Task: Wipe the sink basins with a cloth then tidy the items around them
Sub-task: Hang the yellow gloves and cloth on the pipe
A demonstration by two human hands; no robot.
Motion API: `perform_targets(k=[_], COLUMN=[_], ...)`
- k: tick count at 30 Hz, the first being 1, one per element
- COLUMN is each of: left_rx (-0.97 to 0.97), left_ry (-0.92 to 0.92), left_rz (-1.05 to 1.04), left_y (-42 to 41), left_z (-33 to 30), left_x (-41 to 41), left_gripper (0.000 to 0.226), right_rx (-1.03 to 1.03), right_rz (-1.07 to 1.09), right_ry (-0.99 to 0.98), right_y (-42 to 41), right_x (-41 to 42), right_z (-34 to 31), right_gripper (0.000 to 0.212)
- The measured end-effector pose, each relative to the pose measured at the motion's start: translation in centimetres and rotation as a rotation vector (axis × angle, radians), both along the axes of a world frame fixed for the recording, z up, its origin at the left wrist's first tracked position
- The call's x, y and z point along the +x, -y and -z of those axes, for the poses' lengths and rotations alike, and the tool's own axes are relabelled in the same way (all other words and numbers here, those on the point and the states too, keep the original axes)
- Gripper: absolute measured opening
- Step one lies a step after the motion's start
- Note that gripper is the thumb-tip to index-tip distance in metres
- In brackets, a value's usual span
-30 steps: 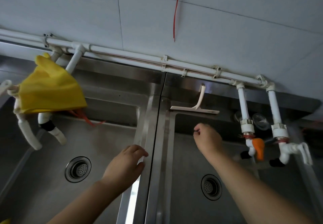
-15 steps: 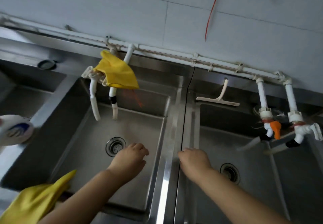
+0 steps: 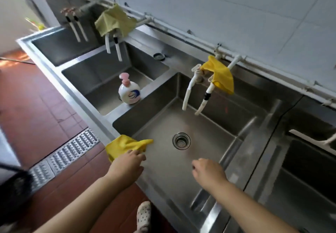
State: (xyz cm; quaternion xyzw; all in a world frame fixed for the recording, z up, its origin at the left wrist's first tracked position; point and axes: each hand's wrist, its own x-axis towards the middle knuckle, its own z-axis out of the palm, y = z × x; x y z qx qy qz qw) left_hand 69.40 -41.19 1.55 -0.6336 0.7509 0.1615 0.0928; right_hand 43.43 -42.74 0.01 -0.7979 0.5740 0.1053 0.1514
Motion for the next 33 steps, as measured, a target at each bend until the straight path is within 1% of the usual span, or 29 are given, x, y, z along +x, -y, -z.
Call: perform_targets(k=[4, 9, 12, 16, 19, 20, 22, 24, 28, 30, 33], left_rx=[-0.010, 0.026, -0.022, -0.033, -0.018, -0.009, 0.017, 0.054, 0.132, 0.154, 0.168], left_ry=[0.028, -0.044, -0.027, 0.002, -0.040, -0.062, -0.095, -0.131, -0.168, -0.192, -0.293], left_rz=[-0.144, -0.264, -0.243, -0.157, -0.089, -0.074, -0.068, -0.099, -0.141, -0.121, -0.115], left_y=[-0.2, 1.8, 4.4, 7.5, 9.1, 9.5, 10.2, 10.9, 12.1, 12.4, 13.1], left_z=[0.6, 3.1, 4.4, 5.5, 6.3, 6.5, 6.9, 7.1, 7.2, 7.0, 6.3], left_x=[4.9, 9.7, 12.1, 14.4, 15.5, 15.8, 16.3, 16.7, 17.4, 17.5, 17.3], left_gripper=[0.035, 0.045, 0.047, 0.041, 0.037, 0.037, 0.036, 0.033, 0.018, 0.011, 0.009], right_rx=[-0.003, 0.040, 0.101, 0.312, 0.402, 0.408, 0.398, 0.380, 0.343, 0.312, 0.207], right_rz=[-0.007, 0.074, 0.164, 0.440, 0.598, 0.645, 0.765, 0.886, 1.070, 1.151, 1.225], right_ry=[0.015, 0.054, 0.078, 0.260, 0.346, 0.357, 0.374, 0.375, 0.415, 0.481, 0.600], right_y=[0.8, 2.0, 2.7, 3.5, 4.3, 4.7, 5.2, 5.4, 5.7, 5.8, 6.4], right_x=[3.9, 8.3, 11.0, 16.2, 20.5, 21.7, 23.7, 25.1, 26.4, 27.0, 27.1], right_z=[-0.4, 0.1, 1.1, 2.2, 3.5, 4.0, 5.0, 5.3, 5.1, 4.8, 3.6], right_gripper=[0.026, 0.024, 0.024, 0.019, 0.014, 0.014, 0.023, 0.029, 0.024, 0.020, 0.017])
